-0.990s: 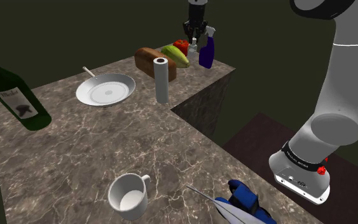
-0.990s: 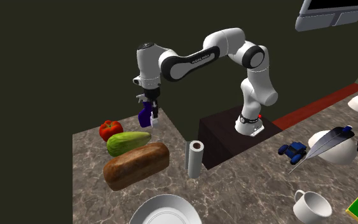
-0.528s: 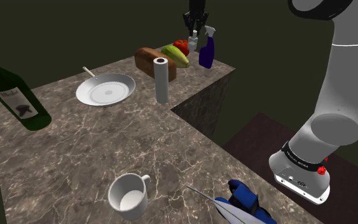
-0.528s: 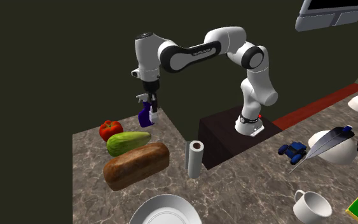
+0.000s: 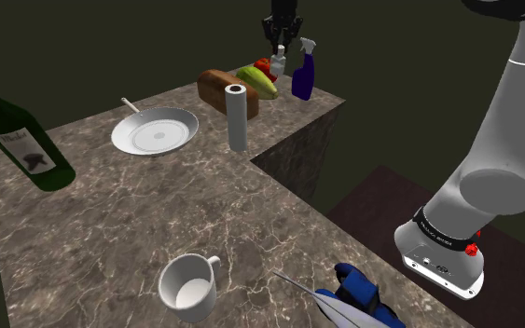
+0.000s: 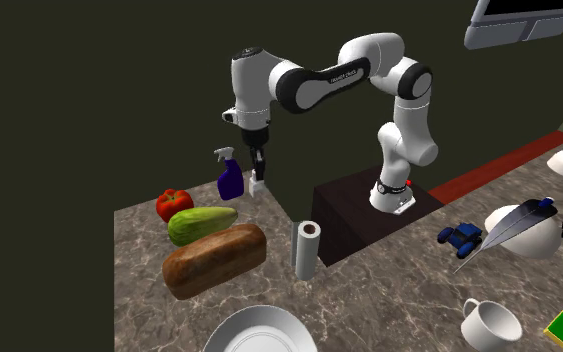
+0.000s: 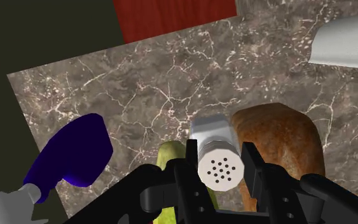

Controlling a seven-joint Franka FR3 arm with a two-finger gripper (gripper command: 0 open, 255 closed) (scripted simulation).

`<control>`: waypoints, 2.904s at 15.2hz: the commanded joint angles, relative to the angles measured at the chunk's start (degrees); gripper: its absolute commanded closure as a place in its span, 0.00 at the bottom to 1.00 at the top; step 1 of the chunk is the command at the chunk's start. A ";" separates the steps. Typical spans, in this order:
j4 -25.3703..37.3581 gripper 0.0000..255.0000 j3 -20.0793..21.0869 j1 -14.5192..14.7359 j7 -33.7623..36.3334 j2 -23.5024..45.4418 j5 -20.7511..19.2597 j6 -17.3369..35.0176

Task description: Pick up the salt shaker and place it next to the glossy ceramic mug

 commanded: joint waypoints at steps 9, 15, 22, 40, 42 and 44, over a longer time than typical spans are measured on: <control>-15.15 1.00 4.72 6.77 11.49 -11.24 -0.68 4.07; -20.07 1.00 8.39 10.64 18.97 -15.22 -0.45 5.15; -22.61 1.00 13.13 15.14 28.09 -17.38 0.03 5.73; -13.86 1.00 25.76 27.65 53.68 -9.73 -2.60 4.60; -11.41 1.00 26.94 29.38 56.68 -7.62 -3.60 4.07; -9.13 1.00 27.83 30.92 59.13 -5.69 -4.56 3.53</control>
